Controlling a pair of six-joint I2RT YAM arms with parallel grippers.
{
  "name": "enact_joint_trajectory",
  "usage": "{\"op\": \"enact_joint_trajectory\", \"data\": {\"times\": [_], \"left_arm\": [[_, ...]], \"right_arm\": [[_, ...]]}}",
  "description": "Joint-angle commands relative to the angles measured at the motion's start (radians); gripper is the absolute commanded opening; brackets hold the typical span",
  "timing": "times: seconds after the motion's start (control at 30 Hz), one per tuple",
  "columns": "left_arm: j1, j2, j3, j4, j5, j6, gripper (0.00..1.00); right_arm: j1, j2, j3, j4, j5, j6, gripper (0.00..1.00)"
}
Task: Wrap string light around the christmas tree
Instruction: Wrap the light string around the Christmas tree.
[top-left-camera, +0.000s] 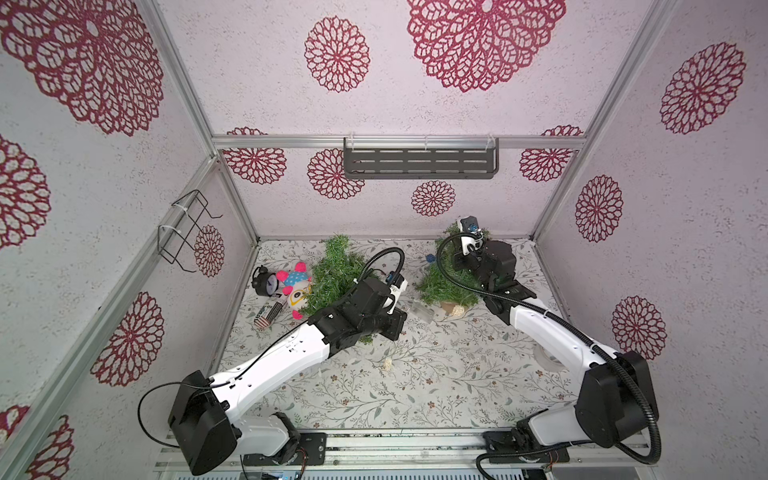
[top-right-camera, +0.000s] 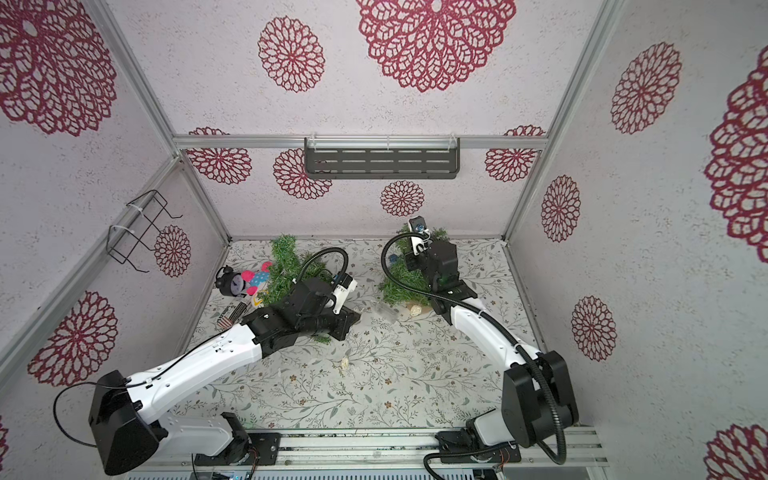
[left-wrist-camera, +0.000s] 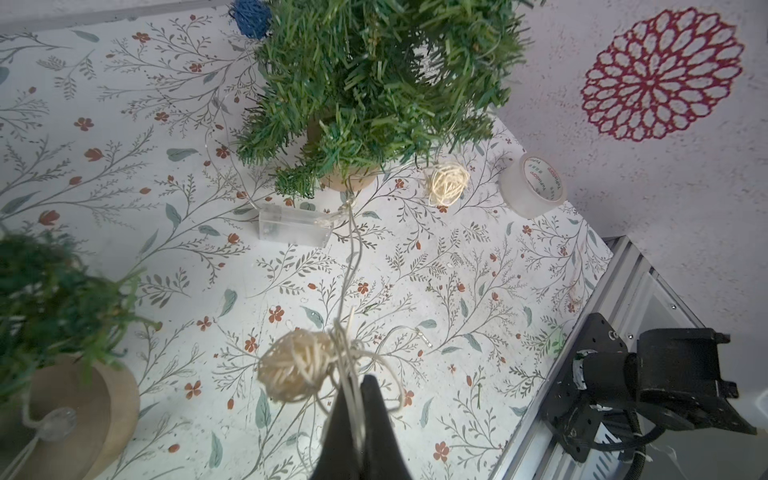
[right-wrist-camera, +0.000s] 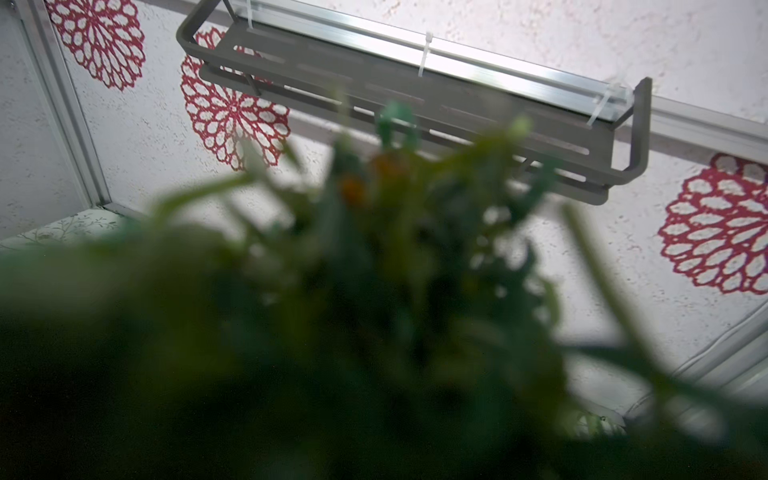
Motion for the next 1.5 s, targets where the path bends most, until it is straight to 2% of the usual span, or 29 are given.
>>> {"op": "enact_joint_trajectory", "data": {"times": [0.0, 0.3, 0.4, 0.53, 0.73, 0.97, 1.17, 1.33, 1.47], "left_arm": [[-0.01, -0.015, 0.011, -0.005, 0.004, -0.01, 0.0], [-0.041, -0.032, -0.031, -0.005, 0.07, -0.058, 0.0], [-0.058, -0.003, -0.056, 0.002, 0.092, -0.064, 0.0], [-0.062, 0.072, -0.062, 0.06, 0.111, -0.055, 0.0], [-0.049, 0.218, 0.063, 0.057, 0.08, 0.04, 0.0], [0.038, 0.304, 0.18, -0.044, 0.013, 0.095, 0.0], [0.123, 0.323, 0.219, -0.064, -0.026, 0.08, 0.0], [0.23, 0.356, 0.258, -0.075, -0.076, 0.055, 0.0], [0.273, 0.405, 0.31, -0.083, -0.111, 0.047, 0.0]], "right_arm": [[-0.031, -0.066, -0.006, 0.012, -0.054, -0.102, 0.0], [-0.195, -0.164, -0.035, -0.041, -0.301, -0.105, 0.0], [-0.221, -0.176, -0.008, -0.088, -0.321, -0.129, 0.0], [-0.252, -0.198, -0.006, -0.09, -0.381, -0.086, 0.0], [-0.252, -0.245, -0.057, -0.087, -0.436, -0.047, 0.0], [-0.254, -0.311, -0.081, -0.157, -0.437, -0.072, 0.0], [-0.256, -0.336, -0.093, -0.159, -0.442, -0.07, 0.0], [-0.257, -0.348, -0.098, -0.159, -0.437, -0.076, 0.0], [-0.26, -0.357, -0.099, -0.171, -0.443, -0.083, 0.0]]}}
